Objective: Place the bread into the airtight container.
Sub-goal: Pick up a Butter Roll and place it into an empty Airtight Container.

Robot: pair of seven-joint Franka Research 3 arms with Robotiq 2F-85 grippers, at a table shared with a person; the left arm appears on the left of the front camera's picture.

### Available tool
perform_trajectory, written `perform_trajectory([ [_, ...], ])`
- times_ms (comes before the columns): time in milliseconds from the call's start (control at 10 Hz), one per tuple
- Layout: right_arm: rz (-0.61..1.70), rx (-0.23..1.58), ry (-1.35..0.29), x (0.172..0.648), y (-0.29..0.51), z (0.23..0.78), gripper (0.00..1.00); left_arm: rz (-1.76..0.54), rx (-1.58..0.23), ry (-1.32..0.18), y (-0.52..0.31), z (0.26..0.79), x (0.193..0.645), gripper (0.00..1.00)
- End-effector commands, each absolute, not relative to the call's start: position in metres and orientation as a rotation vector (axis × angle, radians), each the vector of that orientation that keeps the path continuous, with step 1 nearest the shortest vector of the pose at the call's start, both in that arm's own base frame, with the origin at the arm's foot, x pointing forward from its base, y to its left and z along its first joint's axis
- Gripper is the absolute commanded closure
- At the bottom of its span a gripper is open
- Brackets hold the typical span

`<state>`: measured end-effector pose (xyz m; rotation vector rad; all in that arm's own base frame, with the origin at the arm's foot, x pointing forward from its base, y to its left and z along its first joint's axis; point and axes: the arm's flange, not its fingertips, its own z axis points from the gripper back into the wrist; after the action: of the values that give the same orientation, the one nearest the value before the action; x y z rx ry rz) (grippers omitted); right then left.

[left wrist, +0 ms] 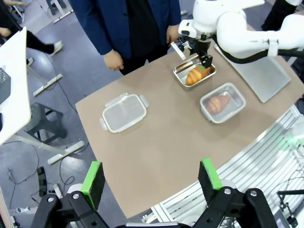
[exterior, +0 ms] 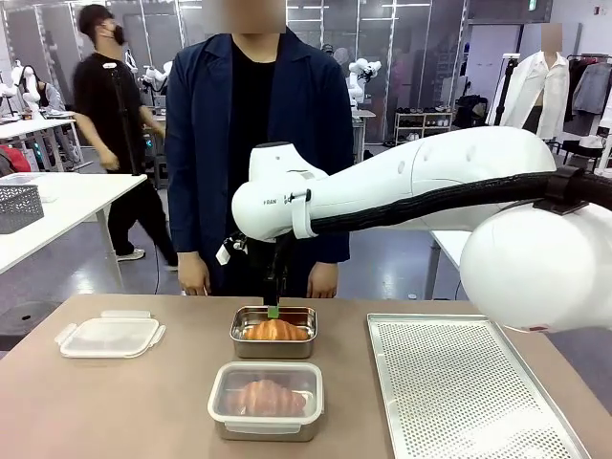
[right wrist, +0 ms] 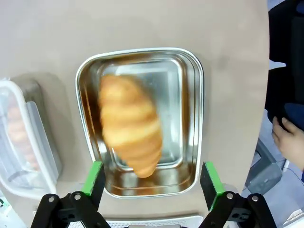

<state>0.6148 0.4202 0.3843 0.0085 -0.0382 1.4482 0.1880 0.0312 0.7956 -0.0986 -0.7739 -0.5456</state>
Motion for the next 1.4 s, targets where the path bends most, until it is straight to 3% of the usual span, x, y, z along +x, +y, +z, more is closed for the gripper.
perform_trajectory([
  [0, 1.505, 0.064, -0.07, 0.615, 0.395, 0.392, 0.0, -0.548, -0.1, -0.777, 0.032, 0.798, 0.188, 0.0],
  [1300, 1.448, 0.009, -0.038, 0.615, 0.42, 0.384, 0.0, -0.548, -0.1, -0.777, 0.032, 0.798, 0.188, 0.0],
])
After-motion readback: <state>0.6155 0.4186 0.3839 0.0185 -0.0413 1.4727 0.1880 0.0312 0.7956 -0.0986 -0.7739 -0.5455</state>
